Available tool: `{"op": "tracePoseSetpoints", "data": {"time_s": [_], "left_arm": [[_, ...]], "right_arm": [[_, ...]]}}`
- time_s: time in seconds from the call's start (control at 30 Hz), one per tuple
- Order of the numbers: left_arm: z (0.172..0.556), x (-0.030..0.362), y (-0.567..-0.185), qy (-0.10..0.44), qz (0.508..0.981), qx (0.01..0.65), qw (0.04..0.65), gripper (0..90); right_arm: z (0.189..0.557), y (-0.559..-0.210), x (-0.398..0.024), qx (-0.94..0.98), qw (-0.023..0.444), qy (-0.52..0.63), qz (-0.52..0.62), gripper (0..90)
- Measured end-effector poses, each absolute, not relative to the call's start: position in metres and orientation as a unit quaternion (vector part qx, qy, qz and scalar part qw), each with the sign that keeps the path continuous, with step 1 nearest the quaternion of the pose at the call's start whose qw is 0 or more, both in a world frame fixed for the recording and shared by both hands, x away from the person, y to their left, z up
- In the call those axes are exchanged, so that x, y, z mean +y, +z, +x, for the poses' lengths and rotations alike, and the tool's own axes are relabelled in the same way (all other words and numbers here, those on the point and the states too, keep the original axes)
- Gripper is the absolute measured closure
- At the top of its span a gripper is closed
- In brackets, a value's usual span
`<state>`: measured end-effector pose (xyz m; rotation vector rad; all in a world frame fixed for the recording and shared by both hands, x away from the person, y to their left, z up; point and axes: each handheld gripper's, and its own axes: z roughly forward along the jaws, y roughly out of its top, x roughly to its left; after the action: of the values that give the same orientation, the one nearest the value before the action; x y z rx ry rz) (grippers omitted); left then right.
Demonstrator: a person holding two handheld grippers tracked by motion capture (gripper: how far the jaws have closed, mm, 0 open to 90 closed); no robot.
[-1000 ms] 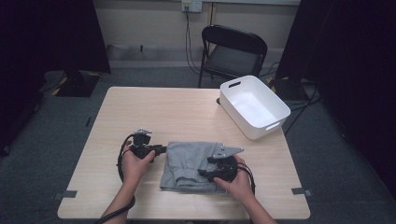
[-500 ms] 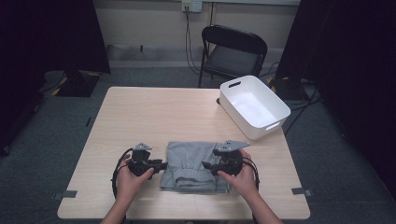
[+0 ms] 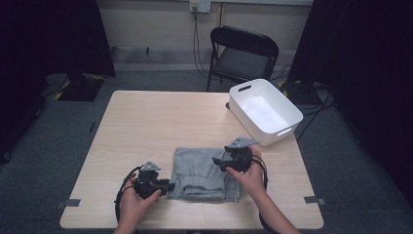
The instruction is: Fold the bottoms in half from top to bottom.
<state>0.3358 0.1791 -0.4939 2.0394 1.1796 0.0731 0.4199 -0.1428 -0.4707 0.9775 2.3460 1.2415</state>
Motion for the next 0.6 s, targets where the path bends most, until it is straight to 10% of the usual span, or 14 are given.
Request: {"op": "tracePoseSetpoints", "data": {"time_s": [0.6], "left_arm": [[0.326, 0.186, -0.492, 0.008, 0.806, 0.470, 0.360, 88.1]], "right_arm": [[0.456, -0.496, -0.151, 0.824, 0.144, 0.403, 0.373, 57.3]]}}
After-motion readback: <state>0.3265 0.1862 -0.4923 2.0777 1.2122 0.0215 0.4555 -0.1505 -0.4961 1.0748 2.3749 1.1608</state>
